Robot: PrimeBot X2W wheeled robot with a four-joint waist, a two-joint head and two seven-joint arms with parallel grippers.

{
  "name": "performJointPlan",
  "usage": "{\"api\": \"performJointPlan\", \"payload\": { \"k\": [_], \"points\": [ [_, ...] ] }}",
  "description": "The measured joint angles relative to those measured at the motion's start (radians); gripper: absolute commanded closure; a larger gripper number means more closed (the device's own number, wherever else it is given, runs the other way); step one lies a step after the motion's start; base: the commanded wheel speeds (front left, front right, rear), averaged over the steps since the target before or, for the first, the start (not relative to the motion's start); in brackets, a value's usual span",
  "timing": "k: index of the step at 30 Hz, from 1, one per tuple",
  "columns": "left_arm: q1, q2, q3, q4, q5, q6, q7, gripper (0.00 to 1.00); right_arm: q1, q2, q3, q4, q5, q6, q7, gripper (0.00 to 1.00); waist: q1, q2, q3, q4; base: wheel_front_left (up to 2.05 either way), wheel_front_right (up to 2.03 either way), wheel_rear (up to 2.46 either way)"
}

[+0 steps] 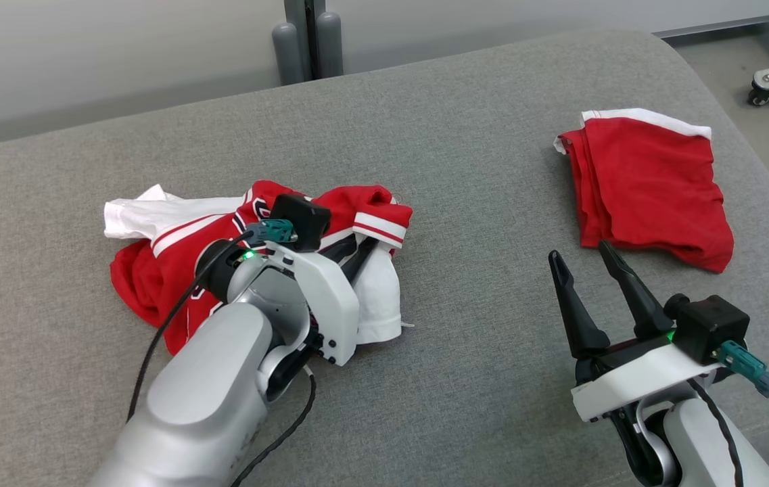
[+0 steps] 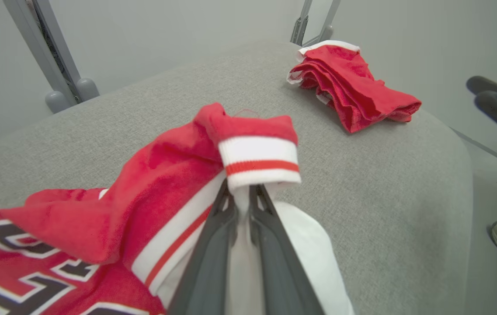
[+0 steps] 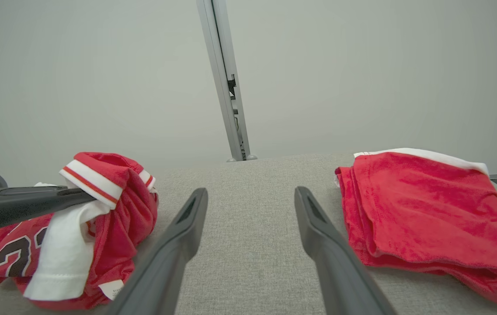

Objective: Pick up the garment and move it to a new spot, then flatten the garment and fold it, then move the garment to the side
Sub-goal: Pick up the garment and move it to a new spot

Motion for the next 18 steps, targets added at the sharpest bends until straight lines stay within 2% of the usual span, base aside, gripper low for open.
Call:
{"api": "performJointPlan", "payload": {
  "k": [1, 4, 9, 14, 18],
  "points": [
    [-0.009, -0.013, -0.005, 0.037, -0.003, -0.002, -0.022, 0.02, 0.0, 0.0, 0.002, 0.004, 0.0, 0.0, 0.0, 0.0, 0.0, 0.0, 0.004, -0.001, 0.0, 0.0, 0.0],
    [-0.051, -0.038, -0.018, 0.122, -0.003, -0.011, -0.091, 0.0, -0.006, 0.001, 0.006, 0.009, 0.0, 0.0, 0.0, 0.0, 0.0, 0.0, 0.008, 0.001, 0.0, 0.0, 0.0],
    [-0.087, -0.052, -0.048, 0.188, -0.008, -0.019, -0.181, 0.0, -0.007, -0.003, 0.001, 0.016, 0.0, 0.0, 0.0, 0.0, 0.0, 0.0, -0.004, 0.022, 0.0, 0.0, 0.0],
    [-0.102, -0.055, -0.059, 0.185, -0.016, -0.021, -0.259, 0.0, 0.005, -0.01, 0.0, 0.021, 0.0, 0.0, 0.0, 0.0, 0.0001, 0.0, -0.034, 0.057, 0.0, 0.0, 0.0],
    [-0.097, -0.028, -0.046, 0.145, -0.017, -0.018, -0.313, 0.0, 0.022, -0.023, -0.009, 0.021, 0.0, 0.0, 0.0, 0.0, 0.0, 0.0, -0.06, 0.093, 0.0, 0.0, 0.0]
  ]
}}
